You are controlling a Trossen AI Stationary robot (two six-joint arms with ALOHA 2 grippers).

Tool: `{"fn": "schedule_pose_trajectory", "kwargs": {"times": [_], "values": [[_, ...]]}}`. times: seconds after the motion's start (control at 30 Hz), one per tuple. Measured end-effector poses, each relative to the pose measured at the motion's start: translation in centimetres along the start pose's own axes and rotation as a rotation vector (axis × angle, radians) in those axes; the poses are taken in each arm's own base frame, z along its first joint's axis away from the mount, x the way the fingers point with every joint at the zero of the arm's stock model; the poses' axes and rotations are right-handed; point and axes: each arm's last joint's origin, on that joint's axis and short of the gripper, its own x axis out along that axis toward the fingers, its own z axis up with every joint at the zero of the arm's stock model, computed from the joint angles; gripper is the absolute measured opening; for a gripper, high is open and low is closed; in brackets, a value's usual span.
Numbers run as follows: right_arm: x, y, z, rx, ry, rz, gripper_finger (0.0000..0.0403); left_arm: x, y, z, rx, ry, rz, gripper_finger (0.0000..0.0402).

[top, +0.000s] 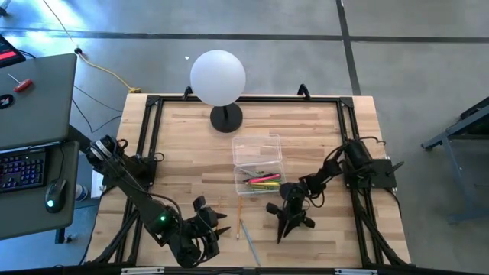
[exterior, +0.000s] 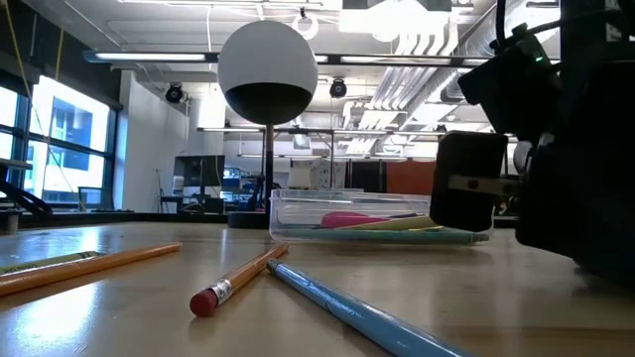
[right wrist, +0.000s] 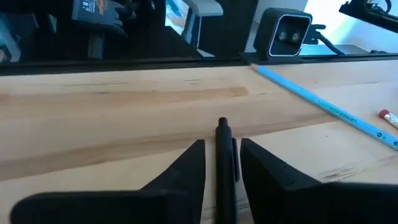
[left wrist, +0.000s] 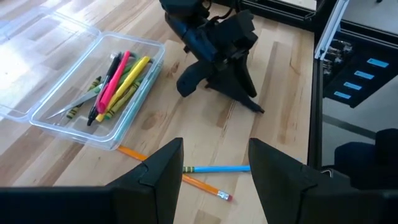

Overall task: Pick & place school supplies into a supply box
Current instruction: Put the black pen into the transparent supply box

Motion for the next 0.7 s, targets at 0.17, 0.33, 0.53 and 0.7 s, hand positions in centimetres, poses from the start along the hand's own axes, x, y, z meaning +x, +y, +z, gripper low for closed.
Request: {"fn": "schedule_pose_trajectory", "kwargs": {"times": [0.17,0.33,0.53,0.7], "values": [[-0.22,-0.30,0.15,0.017,-0.043,-0.011,0.0061,0.00,-0.04,0.03,-0.009,-0.002,-0.003,0.0214],[-0.15,-0.34,0.24,0.029,-0.020,-0.052,0.0051,0.00,-0.20,0.15,-0.021,-0.011,-0.016,0.0214],[0.23,-0.27,0.42,0.065,0.028,-0.132,0.0070,0.01,-0.32,0.21,-0.030,-0.016,-0.025,0.0214],[0.53,0.02,0.60,0.063,0.033,-0.128,0.0092,0.03,-0.32,0.18,-0.027,-0.015,-0.023,0.0214]]}}
